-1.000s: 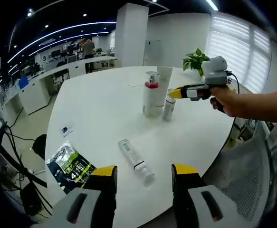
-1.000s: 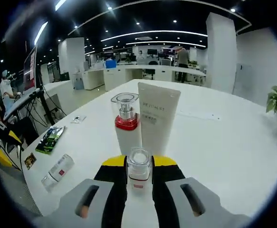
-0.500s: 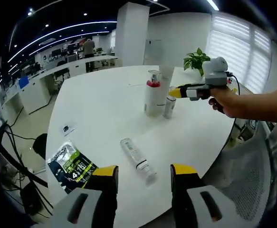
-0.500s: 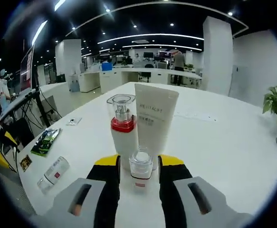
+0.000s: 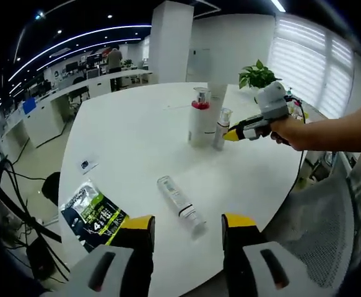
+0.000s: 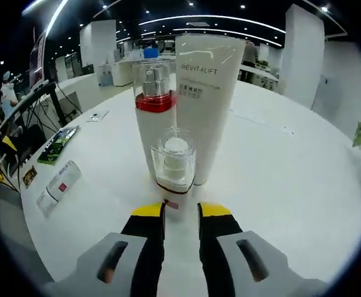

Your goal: Arrange the skincare products in the storage area until every visible bottle or jar stands upright without overlapping.

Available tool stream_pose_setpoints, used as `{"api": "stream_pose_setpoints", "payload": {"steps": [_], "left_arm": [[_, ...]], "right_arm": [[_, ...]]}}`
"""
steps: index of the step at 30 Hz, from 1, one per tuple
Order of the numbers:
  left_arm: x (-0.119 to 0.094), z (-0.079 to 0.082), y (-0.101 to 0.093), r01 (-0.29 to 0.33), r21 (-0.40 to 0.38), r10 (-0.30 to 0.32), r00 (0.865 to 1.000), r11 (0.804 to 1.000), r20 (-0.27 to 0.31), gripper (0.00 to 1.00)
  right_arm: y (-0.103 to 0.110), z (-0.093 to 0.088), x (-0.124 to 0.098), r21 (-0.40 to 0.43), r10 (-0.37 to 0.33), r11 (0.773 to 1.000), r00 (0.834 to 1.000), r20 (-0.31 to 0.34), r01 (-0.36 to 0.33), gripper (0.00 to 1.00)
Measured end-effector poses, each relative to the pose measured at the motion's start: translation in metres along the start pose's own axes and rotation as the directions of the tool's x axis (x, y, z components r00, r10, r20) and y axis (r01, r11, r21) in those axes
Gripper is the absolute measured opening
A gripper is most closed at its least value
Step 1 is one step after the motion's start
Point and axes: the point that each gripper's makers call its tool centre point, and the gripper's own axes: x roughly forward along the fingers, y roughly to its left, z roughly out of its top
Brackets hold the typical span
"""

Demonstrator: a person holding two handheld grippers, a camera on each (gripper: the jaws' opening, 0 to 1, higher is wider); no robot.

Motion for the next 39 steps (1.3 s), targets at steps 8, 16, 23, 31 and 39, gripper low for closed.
{"api": "stream_pose_setpoints", "payload": {"steps": [8,16,23,31,39], "left_arm": [[0.013,-0.005,0.002,0.012,-0.019,-0.012,1.000,1.000,-0.025,0.44],[0.066,-0.026,0.007,0.032,-0.203,-0.065,0.985,0.979,-0.162,0.55],[0.106,-0.038,-0.011,0.026,-0.236,-0.093,0.956,0.971,-0.278,0.57],[0.101,-0.043,-0.003,0.069,-0.187,-0.126,0.941,0.980,-0.314,0.20],[0.070,-0.031,-0.057,0.346,-0.201,-0.398,0.843,0.916,-0.362,0.18]], "right_arm": [[-0.003,0.001,-0.001,-0.006,0.001,1.000,1.000,0.007,-0.001,0.16],[0.015,-0.012,-0.037,0.026,0.031,0.999,0.998,0.051,-0.033,0.17],[0.016,-0.005,-0.088,0.100,0.002,0.995,0.989,0.151,-0.017,0.17],[0.012,0.006,-0.130,0.124,-0.052,0.992,0.972,0.228,0.024,0.17],[0.099,0.007,-0.123,-0.275,0.254,0.938,0.959,0.126,-0.212,0.35]]}}
